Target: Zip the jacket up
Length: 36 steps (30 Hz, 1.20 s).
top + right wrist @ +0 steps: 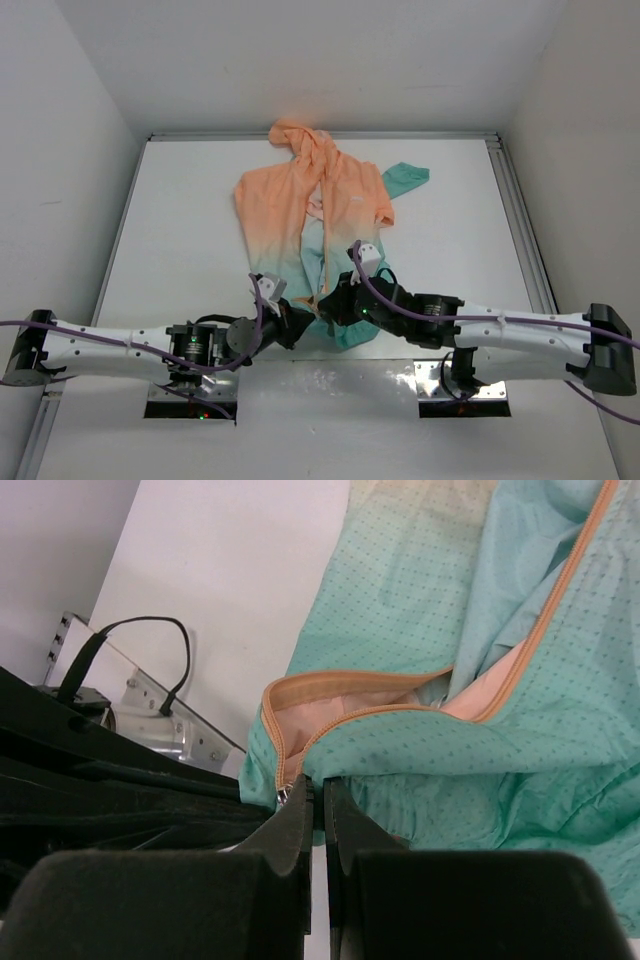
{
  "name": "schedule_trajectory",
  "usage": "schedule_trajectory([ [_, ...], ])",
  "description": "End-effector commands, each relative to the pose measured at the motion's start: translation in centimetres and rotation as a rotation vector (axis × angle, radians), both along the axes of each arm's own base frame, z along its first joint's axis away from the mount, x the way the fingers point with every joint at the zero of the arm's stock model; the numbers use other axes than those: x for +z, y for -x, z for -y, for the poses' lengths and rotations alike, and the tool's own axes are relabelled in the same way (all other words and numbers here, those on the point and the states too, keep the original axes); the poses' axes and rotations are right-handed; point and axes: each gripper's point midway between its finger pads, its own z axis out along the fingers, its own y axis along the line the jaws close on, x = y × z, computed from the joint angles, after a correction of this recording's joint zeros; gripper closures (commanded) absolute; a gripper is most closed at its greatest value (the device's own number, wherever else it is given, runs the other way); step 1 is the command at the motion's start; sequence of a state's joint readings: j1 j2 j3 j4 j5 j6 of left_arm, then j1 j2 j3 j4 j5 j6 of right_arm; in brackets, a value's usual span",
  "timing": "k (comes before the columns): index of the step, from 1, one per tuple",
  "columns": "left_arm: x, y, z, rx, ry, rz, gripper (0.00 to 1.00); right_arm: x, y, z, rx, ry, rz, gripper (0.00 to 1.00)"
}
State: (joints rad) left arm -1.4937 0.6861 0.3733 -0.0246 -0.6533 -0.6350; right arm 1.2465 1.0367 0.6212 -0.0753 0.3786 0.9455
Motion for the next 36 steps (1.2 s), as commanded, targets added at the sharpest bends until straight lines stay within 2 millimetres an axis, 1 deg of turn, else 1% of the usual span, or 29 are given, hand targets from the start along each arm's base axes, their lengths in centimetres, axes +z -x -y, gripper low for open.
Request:
schedule_trajectory([
  [1, 1.4, 2.2, 1.9, -0.110, 0.093, -0.057, 1.00, 3.8, -2.0, -0.8, -0.070, -0.131, 0.091, 1.00],
  [2, 1.4, 2.2, 1.8, -0.106, 0.094, -0.058, 1.00, 4.4, -1.8, -0.7, -0.068, -0.149, 0.094, 1.00],
  [5, 0.9, 2.2, 1.7, -0.106, 0.094, -0.063, 1.00, 4.6, -1.6, -0.3, -0.065, -0.147, 0.092, 1.00],
  [6, 1.0, 2.3, 1.9, -0.115, 0.092, -0.060, 1.00, 5.0, -1.8, -0.3, -0.067, -0.149, 0.096, 1.00],
  [8, 0.9, 2.5, 2.3, -0.132, 0.073, -0.063, 1.00, 4.6, -2.0, -0.5, -0.068, -0.114, 0.096, 1.00],
  [9, 0.7, 2.6, 2.4, -0.139, 0.065, -0.061, 1.00, 5.1, -2.1, -0.8, -0.070, -0.103, 0.097, 1.00],
  [10, 0.8, 2.7, 2.7, -0.148, 0.073, -0.058, 1.00, 4.5, -2.1, -0.8, -0.068, -0.073, 0.089, 1.00],
  [12, 1.3, 2.8, 2.9, -0.159, 0.085, -0.050, 1.00, 4.2, -2.4, -1.4, -0.072, -0.063, 0.088, 1.00],
  [15, 2.4, 2.7, 2.9, -0.156, 0.111, -0.037, 1.00, 3.6, -3.0, -1.3, -0.105, -0.052, 0.098, 1.00],
  [16, 2.6, 2.7, 2.8, -0.157, 0.120, -0.038, 1.00, 3.3, -3.1, -1.1, -0.115, -0.050, 0.101, 1.00],
  [17, 2.6, 2.8, 2.7, -0.157, 0.128, -0.042, 1.00, 2.5, -3.3, -0.5, -0.134, -0.027, 0.106, 1.00],
  [18, 2.7, 2.8, 2.7, -0.158, 0.136, -0.044, 1.00, 2.3, -3.4, -0.3, -0.144, -0.025, 0.107, 1.00],
  [19, 2.6, 2.8, 2.7, -0.159, 0.132, -0.049, 1.00, 2.6, -3.7, -0.4, -0.156, -0.042, 0.117, 1.00],
  [21, 2.1, 3.0, 2.7, -0.163, 0.134, -0.061, 1.00, 2.2, -3.8, -0.1, -0.167, -0.032, 0.119, 1.00],
  [22, 1.4, 3.0, 2.7, -0.163, 0.127, -0.068, 1.00, 2.2, -3.8, -0.1, -0.168, -0.036, 0.119, 1.00],
  [23, 1.3, 3.2, 2.8, -0.167, 0.133, -0.075, 1.00, 2.0, -3.8, 0.0, -0.170, -0.030, 0.118, 1.00],
  [27, 0.4, 3.4, 3.1, -0.175, 0.104, -0.089, 1.00, 2.9, -3.9, -0.3, -0.168, -0.039, 0.130, 1.00],
  [28, -0.3, 3.4, 3.0, -0.172, 0.097, -0.098, 1.00, 3.7, -3.9, -0.4, -0.160, -0.055, 0.134, 1.00],
  [34, -1.8, 3.2, 2.3, -0.146, 0.068, -0.112, 1.00, 5.4, -2.6, -0.4, -0.114, -0.136, 0.104, 1.00],
  [36, -1.7, 2.9, 2.4, -0.131, 0.064, -0.107, 1.00, 5.8, -2.3, -0.6, -0.100, -0.144, 0.096, 1.00],
])
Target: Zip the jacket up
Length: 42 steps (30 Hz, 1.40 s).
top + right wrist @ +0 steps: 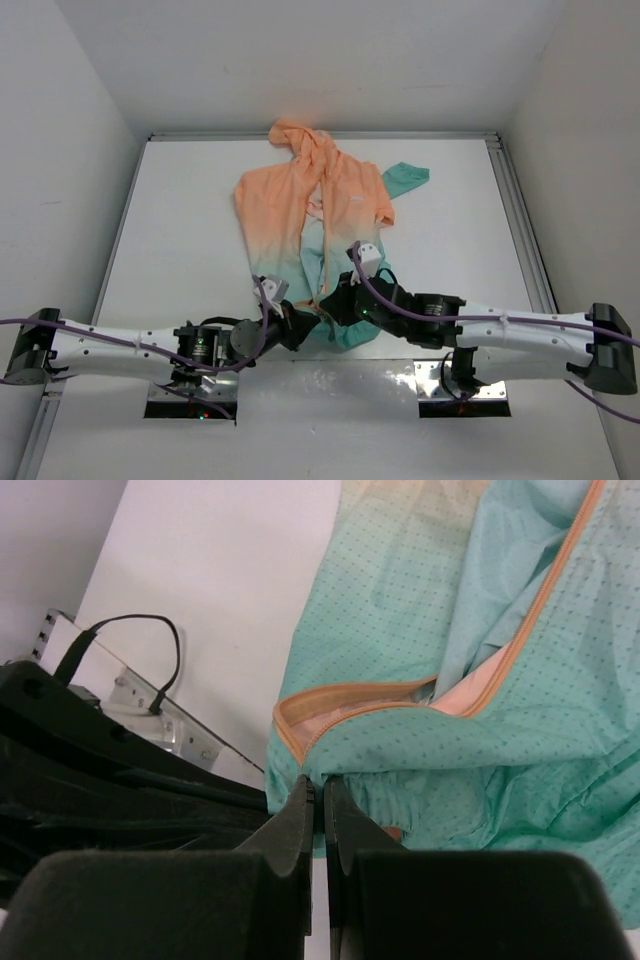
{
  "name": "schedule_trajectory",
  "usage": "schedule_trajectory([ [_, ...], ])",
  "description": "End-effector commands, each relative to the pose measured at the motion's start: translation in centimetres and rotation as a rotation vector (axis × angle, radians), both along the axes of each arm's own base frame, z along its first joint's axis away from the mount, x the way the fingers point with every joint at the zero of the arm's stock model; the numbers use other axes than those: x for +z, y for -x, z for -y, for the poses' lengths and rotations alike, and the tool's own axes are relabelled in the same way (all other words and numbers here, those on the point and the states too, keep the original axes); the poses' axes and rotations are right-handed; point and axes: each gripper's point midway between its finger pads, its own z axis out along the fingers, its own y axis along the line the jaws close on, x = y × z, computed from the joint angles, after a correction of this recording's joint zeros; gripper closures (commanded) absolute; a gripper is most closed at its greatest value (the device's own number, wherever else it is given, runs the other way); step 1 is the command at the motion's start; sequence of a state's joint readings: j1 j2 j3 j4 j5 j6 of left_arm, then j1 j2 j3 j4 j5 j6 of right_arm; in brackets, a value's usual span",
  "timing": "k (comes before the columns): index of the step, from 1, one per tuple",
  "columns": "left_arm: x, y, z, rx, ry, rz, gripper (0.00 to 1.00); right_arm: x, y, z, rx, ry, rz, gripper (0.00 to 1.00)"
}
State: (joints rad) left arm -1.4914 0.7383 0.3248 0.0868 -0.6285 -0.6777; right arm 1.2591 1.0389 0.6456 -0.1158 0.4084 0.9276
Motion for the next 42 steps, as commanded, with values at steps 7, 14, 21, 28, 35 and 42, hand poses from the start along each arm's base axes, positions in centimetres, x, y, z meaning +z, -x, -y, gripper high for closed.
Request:
schedule_trajectory([
  [7, 0.4, 2.5, 1.7, -0.140, -0.004, -0.028, 1.00, 4.5, -2.3, -1.1, -0.091, -0.128, 0.056, 1.00],
  [14, -0.1, 3.9, 3.1, -0.235, -0.023, -0.039, 1.00, 3.6, -5.4, -0.1, -0.236, 0.011, 0.129, 1.00],
  [21, -1.7, 5.1, 3.4, -0.293, -0.039, -0.072, 1.00, 2.4, -5.6, 0.8, -0.269, 0.053, 0.128, 1.00],
  [28, -2.9, 5.9, 4.1, -0.349, -0.065, -0.080, 1.00, 1.9, -5.4, 1.5, -0.267, 0.073, 0.119, 1.00],
  [35, -3.6, 6.5, 3.7, -0.378, -0.081, -0.087, 1.00, 1.4, -5.3, 2.4, -0.281, 0.103, 0.119, 1.00],
  [42, -4.8, 6.7, 3.0, -0.386, -0.115, -0.104, 1.00, 0.1, -4.3, 3.3, -0.264, 0.082, 0.088, 1.00],
])
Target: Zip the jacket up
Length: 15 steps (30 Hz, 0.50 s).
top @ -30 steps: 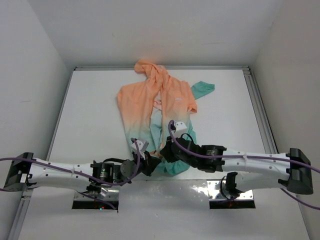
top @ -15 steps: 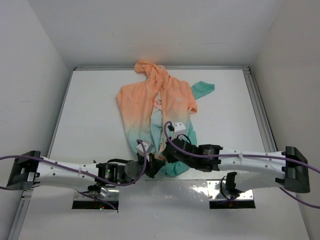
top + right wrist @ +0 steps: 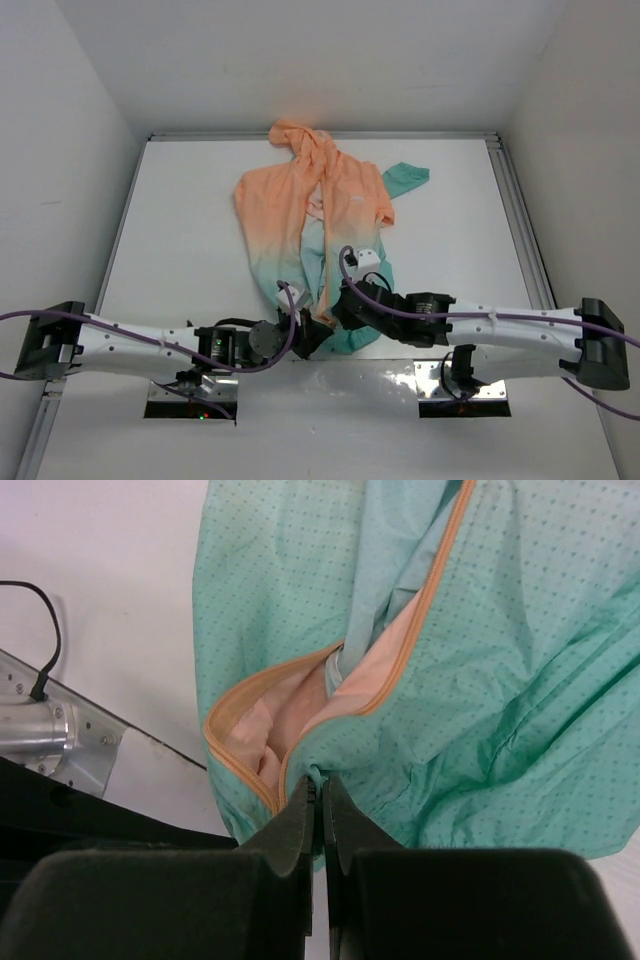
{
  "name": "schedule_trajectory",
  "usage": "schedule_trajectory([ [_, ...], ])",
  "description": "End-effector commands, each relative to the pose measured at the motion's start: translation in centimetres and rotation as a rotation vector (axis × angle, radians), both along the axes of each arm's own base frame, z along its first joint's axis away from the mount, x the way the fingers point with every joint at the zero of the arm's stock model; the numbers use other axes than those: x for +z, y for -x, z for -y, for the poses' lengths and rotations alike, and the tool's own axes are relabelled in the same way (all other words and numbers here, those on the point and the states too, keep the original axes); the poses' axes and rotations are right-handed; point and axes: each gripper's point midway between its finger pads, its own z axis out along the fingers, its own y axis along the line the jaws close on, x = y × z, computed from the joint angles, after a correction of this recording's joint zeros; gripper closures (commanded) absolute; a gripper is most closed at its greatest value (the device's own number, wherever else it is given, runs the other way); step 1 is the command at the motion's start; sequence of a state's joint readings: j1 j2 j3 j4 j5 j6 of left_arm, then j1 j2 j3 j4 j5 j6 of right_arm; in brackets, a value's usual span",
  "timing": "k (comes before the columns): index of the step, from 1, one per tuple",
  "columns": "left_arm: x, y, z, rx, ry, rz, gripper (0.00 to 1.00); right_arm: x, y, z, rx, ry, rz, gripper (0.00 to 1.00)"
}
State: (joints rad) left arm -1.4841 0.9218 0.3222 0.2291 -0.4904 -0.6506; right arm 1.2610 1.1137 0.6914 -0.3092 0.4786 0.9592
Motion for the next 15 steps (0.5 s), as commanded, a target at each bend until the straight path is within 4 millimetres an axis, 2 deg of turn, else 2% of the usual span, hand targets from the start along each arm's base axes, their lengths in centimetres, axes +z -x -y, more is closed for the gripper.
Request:
schedule_trajectory([
  [1, -2.3, 5.0, 0.2, -0.253, -0.065, -0.079, 1.00, 3.6, -3.9, 0.9, -0.184, -0.126, 0.151, 1.00],
  [2, -2.3, 5.0, 0.3, -0.252, -0.067, -0.081, 1.00, 3.3, -3.8, 1.1, -0.186, -0.126, 0.149, 0.97],
  [4, -2.5, 5.1, 0.3, -0.264, -0.095, -0.082, 0.92, 3.7, -3.9, 1.5, -0.196, -0.138, 0.160, 0.88],
  [5, -2.9, 5.3, 0.1, -0.276, -0.113, -0.081, 0.80, 3.8, -3.9, 1.7, -0.200, -0.135, 0.164, 0.86],
  [7, -3.0, 5.3, 0.1, -0.278, -0.129, -0.078, 0.61, 4.1, -3.9, 2.3, -0.206, -0.129, 0.168, 0.80],
  [9, -3.0, 5.3, -0.1, -0.283, -0.163, -0.074, 0.56, 4.6, -4.1, 2.9, -0.222, -0.133, 0.189, 0.76],
  [10, -2.6, 5.3, 0.1, -0.290, -0.162, -0.067, 0.48, 4.9, -4.1, 3.0, -0.224, -0.135, 0.197, 0.71],
  [13, -2.2, 4.7, -0.4, -0.255, -0.166, -0.055, 0.44, 4.5, -4.0, 4.2, -0.235, -0.099, 0.204, 0.65],
  [15, -0.5, 4.5, -0.2, -0.252, -0.131, -0.042, 0.43, 4.1, -4.1, 5.4, -0.266, -0.079, 0.217, 0.63],
])
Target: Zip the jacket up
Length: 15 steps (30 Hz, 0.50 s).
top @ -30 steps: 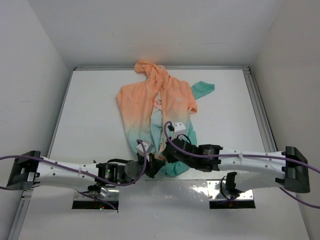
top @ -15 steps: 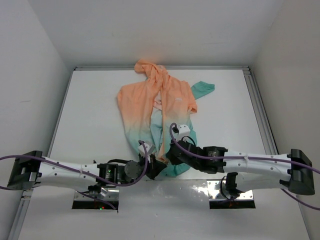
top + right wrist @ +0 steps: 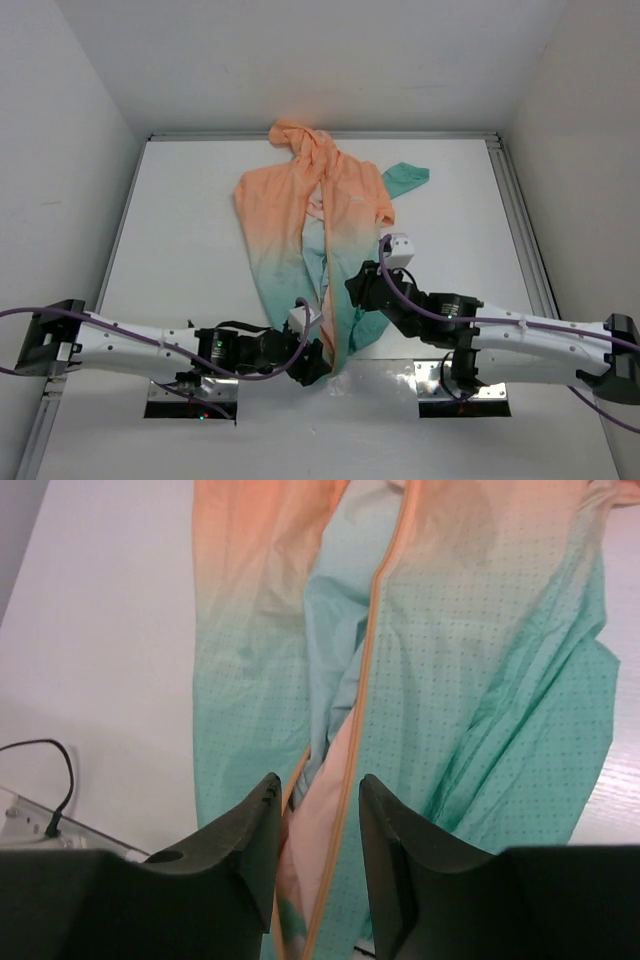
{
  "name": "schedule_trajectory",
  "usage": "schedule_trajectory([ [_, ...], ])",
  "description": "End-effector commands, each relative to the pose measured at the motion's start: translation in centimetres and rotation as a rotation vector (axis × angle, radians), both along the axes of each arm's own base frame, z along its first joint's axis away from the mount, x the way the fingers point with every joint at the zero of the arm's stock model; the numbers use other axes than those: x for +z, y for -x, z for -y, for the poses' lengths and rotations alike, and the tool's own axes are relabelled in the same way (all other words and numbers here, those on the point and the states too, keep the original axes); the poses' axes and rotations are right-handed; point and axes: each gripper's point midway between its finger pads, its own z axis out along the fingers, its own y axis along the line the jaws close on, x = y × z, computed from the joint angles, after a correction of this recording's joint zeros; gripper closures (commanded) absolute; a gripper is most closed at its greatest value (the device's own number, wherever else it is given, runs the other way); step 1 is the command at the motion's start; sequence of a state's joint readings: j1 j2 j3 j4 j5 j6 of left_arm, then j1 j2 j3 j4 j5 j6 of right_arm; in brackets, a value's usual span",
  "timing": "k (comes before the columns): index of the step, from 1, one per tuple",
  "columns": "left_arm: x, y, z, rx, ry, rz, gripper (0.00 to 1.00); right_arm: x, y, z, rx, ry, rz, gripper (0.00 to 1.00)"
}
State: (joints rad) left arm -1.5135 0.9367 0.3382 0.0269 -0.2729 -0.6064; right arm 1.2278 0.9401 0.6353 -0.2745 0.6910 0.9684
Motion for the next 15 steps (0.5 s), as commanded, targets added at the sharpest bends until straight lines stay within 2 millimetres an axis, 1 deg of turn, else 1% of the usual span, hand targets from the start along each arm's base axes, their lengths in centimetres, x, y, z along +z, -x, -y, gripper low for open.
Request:
schedule_trajectory([
  [1, 3.8, -0.6, 0.5, 0.018, 0.066, 0.042, 0.43, -0.9, -0.5, 2.5, -0.073, 0.051, 0.034, 0.63],
  [2, 4.2, -1.4, -0.2, 0.067, 0.066, 0.052, 0.44, -1.6, -0.3, 3.1, -0.082, 0.065, 0.022, 0.66],
  [3, 4.7, -2.5, -0.7, 0.145, 0.072, 0.062, 0.50, -2.1, -0.1, 3.4, -0.086, 0.072, 0.014, 0.75],
  [4, 4.7, -4.8, -2.7, 0.317, 0.054, 0.084, 0.53, -3.3, 0.2, 4.1, -0.090, 0.084, -0.004, 0.93],
  [5, 4.7, -5.9, -3.7, 0.405, 0.036, 0.090, 0.56, -3.9, 0.4, 4.3, -0.083, 0.093, -0.013, 1.00],
  [6, 5.9, -7.6, -4.7, 0.514, 0.042, 0.097, 0.64, -4.6, 0.6, 4.5, -0.076, 0.104, -0.020, 1.00],
  [7, 5.1, -9.1, -6.7, 0.634, -0.020, 0.114, 0.67, -5.8, 1.0, 4.9, -0.063, 0.127, -0.039, 1.00],
  [8, 5.5, -10.3, -7.6, 0.707, -0.024, 0.114, 0.70, -6.3, 1.2, 5.2, -0.064, 0.143, -0.051, 1.00],
  [9, 5.1, -12.9, -9.8, 0.847, -0.045, 0.113, 0.75, -7.2, 1.4, 5.6, -0.063, 0.164, -0.063, 1.00],
  [10, 5.3, -14.2, -10.1, 0.883, -0.021, 0.105, 0.76, -7.4, 1.5, 5.8, -0.071, 0.164, -0.070, 1.00],
  [11, 4.7, -15.4, -11.2, 0.930, -0.022, 0.094, 0.76, -7.8, 1.6, 6.2, -0.074, 0.175, -0.077, 1.00],
  [12, 4.6, -17.9, -13.7, 1.048, -0.009, 0.078, 0.77, -8.0, 1.7, 6.3, -0.075, 0.178, -0.079, 1.00],
  [13, 5.2, -18.8, -13.5, 1.036, 0.048, 0.062, 0.77, -8.4, 1.9, 6.7, -0.077, 0.179, -0.087, 1.00],
  [14, 4.4, -20.4, -16.1, 1.135, 0.047, 0.055, 0.77, -8.6, 2.0, 6.9, -0.079, 0.177, -0.090, 1.00],
  [15, 4.0, -21.1, -17.0, 1.171, 0.058, 0.040, 0.77, -9.2, 2.2, 7.4, -0.082, 0.182, -0.099, 1.00],
])
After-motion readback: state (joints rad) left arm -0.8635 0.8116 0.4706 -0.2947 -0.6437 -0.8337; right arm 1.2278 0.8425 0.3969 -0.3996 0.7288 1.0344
